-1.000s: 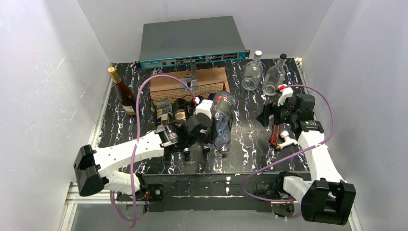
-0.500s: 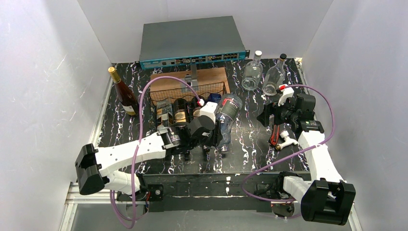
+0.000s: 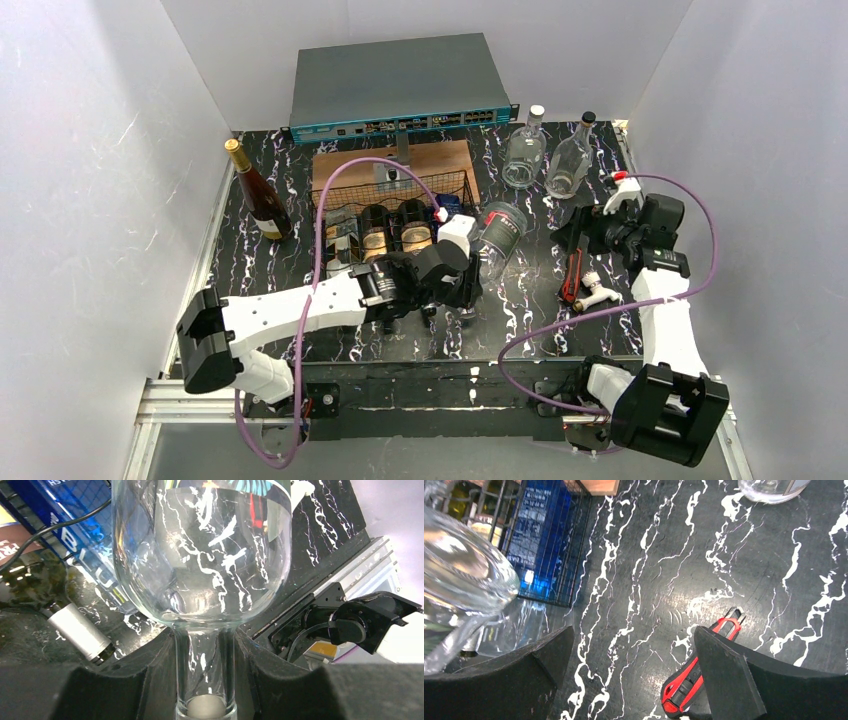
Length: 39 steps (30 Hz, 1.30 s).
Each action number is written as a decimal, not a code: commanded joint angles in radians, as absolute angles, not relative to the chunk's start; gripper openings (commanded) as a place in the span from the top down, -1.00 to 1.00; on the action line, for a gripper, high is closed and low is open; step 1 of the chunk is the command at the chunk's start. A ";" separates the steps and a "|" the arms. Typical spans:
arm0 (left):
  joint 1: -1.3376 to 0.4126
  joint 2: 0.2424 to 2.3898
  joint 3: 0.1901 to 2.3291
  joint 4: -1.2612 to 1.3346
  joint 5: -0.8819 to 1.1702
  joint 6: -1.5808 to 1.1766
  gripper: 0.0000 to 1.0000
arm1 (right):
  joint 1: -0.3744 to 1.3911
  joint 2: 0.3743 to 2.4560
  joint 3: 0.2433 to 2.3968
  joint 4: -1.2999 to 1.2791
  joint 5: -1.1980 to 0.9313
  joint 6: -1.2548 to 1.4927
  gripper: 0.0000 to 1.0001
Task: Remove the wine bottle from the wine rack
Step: Pick up the wine bottle from the wine rack.
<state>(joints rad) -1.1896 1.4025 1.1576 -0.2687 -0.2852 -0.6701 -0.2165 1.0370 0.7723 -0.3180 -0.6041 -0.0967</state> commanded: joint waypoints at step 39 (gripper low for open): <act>-1.249 1.631 1.493 -0.359 -0.125 -0.830 1.00 | -0.211 1.137 0.870 -0.432 -0.904 -0.119 -1.00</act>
<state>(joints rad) -1.2411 1.6657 1.3781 -0.4511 -0.1146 -0.8196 -0.2390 1.1072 0.8856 -0.4435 -0.8574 -0.1047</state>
